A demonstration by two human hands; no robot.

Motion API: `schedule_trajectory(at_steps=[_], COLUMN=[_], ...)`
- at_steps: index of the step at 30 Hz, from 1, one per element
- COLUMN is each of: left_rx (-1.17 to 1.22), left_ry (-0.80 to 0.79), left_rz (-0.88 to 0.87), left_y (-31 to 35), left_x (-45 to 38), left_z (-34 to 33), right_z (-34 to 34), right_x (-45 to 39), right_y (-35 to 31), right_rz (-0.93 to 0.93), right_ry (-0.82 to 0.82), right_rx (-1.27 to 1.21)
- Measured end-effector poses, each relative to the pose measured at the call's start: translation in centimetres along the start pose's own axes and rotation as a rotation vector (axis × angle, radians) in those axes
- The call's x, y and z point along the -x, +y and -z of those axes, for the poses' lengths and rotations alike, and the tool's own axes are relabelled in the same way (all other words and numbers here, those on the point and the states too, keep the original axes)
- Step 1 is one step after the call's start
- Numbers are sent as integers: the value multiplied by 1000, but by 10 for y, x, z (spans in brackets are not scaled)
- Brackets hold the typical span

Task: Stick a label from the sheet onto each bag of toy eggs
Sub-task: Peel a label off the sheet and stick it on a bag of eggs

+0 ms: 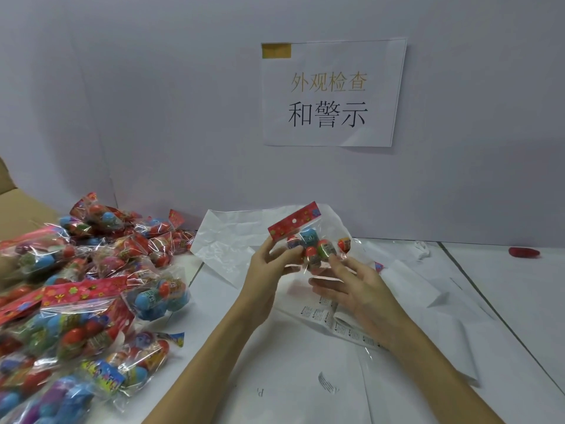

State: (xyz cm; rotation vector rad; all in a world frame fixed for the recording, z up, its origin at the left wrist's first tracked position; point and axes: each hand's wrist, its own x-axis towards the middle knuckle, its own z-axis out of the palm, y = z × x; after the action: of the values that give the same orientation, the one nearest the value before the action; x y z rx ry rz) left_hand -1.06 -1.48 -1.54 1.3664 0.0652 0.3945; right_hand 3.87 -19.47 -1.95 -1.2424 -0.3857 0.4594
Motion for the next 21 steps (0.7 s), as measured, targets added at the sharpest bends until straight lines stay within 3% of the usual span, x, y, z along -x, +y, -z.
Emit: schedule_trajectory(at_steps=[7,12,15,17,21], left_rx=[-58,-137,-432,-602,-885], left_ry=[-2,138,250,279,151], left_rz=[32,-208,-358,-387,-524], left_y=[2,0,-3,-9,-18], left_x=[2,0,-5,-4,0], left_z=[-2,-2,6,10,10], right_z=[7,6,18,23,24], right_x=[-1,0,0,1,0], right_y=[6,-1,-2,0,7], right_rz=[81,81,227,258,220], right_ry=[-11,14,142,134,12], right_rx=[102,165,569,870,1201])
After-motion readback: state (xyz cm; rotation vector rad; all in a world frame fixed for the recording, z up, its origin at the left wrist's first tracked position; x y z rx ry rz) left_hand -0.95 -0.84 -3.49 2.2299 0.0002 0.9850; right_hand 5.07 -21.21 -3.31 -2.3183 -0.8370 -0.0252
